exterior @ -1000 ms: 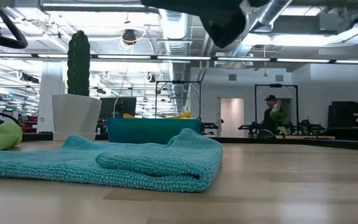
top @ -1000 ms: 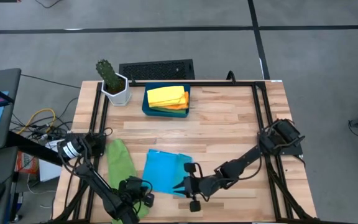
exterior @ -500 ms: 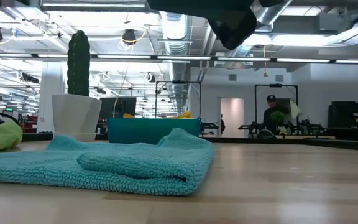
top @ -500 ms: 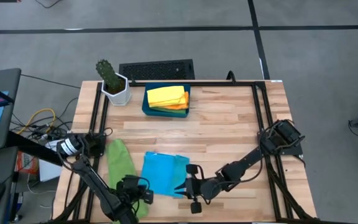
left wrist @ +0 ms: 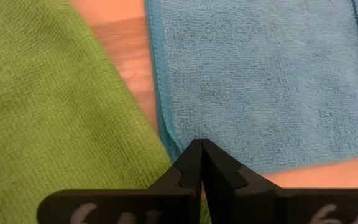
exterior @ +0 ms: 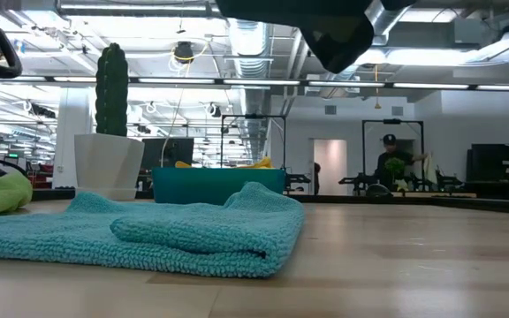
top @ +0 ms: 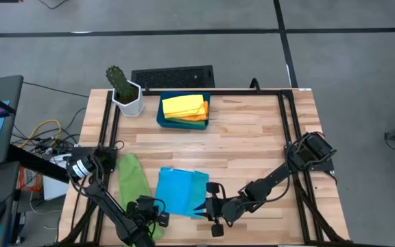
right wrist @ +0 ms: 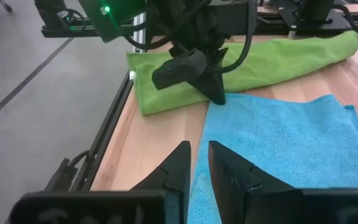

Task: Fold microfiber towels
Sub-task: Fold the blue towel

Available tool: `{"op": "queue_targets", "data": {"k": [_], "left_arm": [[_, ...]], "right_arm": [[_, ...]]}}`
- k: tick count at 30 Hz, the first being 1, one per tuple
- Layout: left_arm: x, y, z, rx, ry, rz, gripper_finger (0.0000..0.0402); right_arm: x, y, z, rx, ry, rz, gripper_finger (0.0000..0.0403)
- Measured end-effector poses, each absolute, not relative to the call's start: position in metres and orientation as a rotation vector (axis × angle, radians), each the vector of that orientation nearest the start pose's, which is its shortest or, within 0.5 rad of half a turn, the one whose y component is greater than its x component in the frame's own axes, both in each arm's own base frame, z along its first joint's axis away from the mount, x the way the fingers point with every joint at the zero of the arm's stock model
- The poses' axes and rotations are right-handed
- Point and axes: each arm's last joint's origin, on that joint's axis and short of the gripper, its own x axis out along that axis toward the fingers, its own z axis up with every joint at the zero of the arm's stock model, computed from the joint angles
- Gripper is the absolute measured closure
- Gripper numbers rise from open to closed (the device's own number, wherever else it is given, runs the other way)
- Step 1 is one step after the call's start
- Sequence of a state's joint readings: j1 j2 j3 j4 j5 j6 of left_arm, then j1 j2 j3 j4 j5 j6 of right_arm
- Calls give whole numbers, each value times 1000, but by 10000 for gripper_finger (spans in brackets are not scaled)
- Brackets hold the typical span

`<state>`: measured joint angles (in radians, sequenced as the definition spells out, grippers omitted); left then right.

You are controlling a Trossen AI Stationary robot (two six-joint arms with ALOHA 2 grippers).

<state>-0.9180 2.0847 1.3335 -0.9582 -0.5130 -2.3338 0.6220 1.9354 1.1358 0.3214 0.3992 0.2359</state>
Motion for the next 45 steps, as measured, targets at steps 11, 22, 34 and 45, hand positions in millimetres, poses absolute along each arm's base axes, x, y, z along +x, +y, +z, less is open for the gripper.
{"op": "queue_targets", "data": {"k": [11,22,34,45], "left_arm": [[260,-254,122,-807,935,991,402],[317,-205,121,-711,902,893,402],[332,-184,171,-697,790,858,401],[276,-197,184,-819,629,1140,356]], "right_arm": [[346,180,142,16,600,-65,321],[321,133,105,121,727,-186,321],[310,129,154,135,603,-155,321],[307,132,160,171,589,-144,321]]}}
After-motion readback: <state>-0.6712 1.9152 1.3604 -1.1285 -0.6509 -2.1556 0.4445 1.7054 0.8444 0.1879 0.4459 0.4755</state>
